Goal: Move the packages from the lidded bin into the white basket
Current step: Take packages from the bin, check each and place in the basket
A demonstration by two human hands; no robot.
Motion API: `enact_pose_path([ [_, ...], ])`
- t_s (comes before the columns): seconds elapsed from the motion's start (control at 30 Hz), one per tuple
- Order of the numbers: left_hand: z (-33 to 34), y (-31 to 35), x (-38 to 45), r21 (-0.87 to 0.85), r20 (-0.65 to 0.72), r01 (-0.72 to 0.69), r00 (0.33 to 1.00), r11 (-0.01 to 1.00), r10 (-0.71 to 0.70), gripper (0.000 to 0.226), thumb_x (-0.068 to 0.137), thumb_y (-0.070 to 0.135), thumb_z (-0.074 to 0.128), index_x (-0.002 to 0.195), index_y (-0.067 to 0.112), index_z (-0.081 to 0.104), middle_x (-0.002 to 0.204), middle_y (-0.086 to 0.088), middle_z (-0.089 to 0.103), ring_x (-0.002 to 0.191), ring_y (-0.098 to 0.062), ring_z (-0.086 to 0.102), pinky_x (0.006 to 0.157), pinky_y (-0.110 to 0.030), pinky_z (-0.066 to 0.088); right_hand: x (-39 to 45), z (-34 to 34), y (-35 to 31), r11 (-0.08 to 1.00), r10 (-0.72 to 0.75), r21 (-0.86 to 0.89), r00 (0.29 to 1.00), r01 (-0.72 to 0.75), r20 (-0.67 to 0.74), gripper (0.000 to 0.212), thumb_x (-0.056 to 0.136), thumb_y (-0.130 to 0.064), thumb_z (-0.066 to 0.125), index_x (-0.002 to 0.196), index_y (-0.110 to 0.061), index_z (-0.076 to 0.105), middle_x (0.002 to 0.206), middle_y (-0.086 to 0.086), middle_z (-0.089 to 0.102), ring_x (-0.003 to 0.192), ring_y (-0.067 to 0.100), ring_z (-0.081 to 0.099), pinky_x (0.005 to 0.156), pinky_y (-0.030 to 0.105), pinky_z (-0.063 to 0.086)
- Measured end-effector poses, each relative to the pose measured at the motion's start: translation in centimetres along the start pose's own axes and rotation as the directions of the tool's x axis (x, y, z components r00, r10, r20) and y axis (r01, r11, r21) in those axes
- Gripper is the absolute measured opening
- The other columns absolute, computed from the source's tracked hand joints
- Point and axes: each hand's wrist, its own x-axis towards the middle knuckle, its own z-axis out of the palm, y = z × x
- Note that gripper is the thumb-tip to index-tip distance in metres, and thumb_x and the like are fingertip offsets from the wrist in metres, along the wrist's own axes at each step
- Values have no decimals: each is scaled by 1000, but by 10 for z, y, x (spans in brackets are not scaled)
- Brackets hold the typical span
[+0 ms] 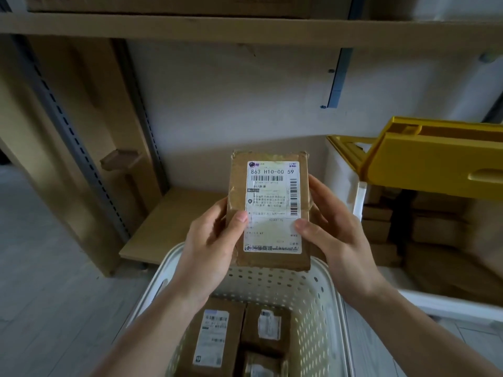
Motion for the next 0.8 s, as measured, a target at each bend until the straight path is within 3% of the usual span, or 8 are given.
enact_pose_path([
  [0.07,0,-1,-1,-1,-45,-24,999,1000,24,39,89,37,58,124,21,65,114,5,77,108,-13,73,91,-40,62,1,-1,1,1000,-13,16,1000,13,-3,62,94,3,61,141,-34,49,133,-8,68,125,17,64,93,37,59],
  [0.23,-2,-4,-3,23,-113,-73,991,997,76,41,83,42,63,116,19,68,108,6,78,104,-14,74,86,-42,63,3,-1,5,1000,-17,11,1000,17,12,65,82,-8,57,142,-32,50,134,-3,67,128,23,61,98,47,57],
  [0.53,-7,-8,-2,34,-147,-142,978,989,146,34,85,34,65,113,16,69,106,7,79,101,-12,74,74,-27,63,6,2,9,998,-27,53,999,26,22,64,81,-7,58,140,-29,51,134,-5,67,126,21,63,93,39,59],
  [0.8,-7,-8,-2,35,-153,-140,978,989,144,32,88,31,66,119,23,68,111,6,78,106,-17,74,82,-42,63,5,5,13,998,-17,55,1000,16,13,67,81,-6,60,142,-28,49,134,-5,66,123,19,64,85,34,60],
])
